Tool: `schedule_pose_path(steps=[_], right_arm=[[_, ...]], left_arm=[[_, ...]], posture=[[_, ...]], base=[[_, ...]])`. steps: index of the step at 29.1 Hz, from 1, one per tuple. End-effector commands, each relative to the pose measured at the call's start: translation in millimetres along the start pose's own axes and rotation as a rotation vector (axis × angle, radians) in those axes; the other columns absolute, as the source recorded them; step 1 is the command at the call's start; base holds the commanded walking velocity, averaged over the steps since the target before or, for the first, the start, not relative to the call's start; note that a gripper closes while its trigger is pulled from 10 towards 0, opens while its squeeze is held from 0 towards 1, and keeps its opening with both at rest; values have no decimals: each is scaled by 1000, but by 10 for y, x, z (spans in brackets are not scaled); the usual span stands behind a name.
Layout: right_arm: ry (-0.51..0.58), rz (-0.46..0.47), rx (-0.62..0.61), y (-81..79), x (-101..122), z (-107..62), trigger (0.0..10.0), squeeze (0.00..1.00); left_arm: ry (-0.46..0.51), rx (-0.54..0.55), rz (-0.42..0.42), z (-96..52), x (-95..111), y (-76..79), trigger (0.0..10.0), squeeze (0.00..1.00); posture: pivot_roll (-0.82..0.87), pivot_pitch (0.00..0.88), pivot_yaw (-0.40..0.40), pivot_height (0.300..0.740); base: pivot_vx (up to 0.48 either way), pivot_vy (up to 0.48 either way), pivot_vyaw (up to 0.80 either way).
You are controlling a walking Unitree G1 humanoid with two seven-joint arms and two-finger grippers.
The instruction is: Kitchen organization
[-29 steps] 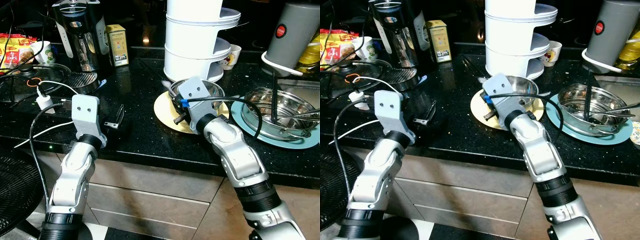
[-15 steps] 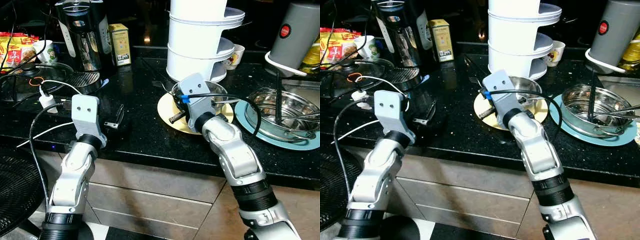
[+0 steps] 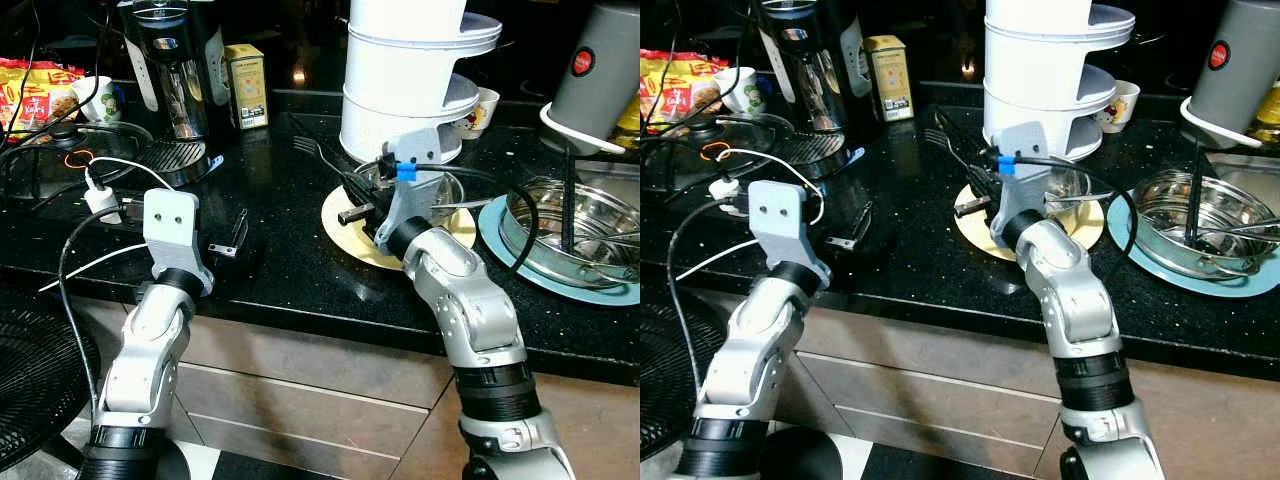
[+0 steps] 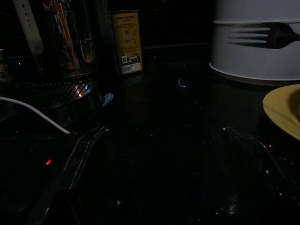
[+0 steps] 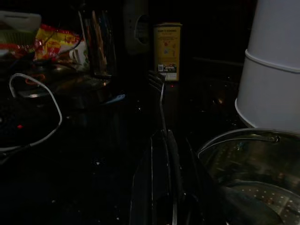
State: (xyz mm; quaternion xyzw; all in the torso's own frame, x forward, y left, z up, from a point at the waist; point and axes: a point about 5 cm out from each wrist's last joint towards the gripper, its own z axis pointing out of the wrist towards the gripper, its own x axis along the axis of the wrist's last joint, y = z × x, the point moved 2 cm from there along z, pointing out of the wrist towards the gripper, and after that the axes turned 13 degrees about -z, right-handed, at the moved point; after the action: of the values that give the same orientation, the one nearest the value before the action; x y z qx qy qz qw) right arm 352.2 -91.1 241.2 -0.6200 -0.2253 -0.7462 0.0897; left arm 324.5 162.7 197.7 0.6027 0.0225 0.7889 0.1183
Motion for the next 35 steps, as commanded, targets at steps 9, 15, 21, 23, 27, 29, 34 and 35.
schedule_pose_path(steps=[9,15,21,23,27,29,34,35], right_arm=[[137,286,18,70,206,-47,2745,0],[346,523,258,-70,521,-213,10000,0],[387,631,327,-22,543,-382,10000,0],[381,703,290,107,463,-454,10000,0],[373,725,278,192,411,-538,10000,0],[371,737,274,219,393,-567,10000,0],[387,779,334,212,438,-651,10000,0],[404,781,380,174,490,-674,10000,0]], left_arm=[[16,-12,-4,41,70,27,10000,0],[58,-12,3,80,209,-2,10000,0],[87,-30,9,111,308,10,10000,0],[108,-50,27,129,388,23,10000,0],[124,-75,35,146,457,43,10000,0],[129,-86,44,152,480,57,10000,0],[139,-129,61,178,545,123,10000,0],[138,-167,46,178,567,172,10000,0]], posture=[[13,0,17,740],[15,0,15,740],[13,0,15,740],[11,0,15,740],[10,0,17,740],[8,0,17,740],[7,0,20,740],[8,0,21,740]], base=[[0,0,0],[0,0,0],[0,0,0],[0,0,0],[0,0,-545],[0,0,-788],[0,0,-788],[0,0,-788]])
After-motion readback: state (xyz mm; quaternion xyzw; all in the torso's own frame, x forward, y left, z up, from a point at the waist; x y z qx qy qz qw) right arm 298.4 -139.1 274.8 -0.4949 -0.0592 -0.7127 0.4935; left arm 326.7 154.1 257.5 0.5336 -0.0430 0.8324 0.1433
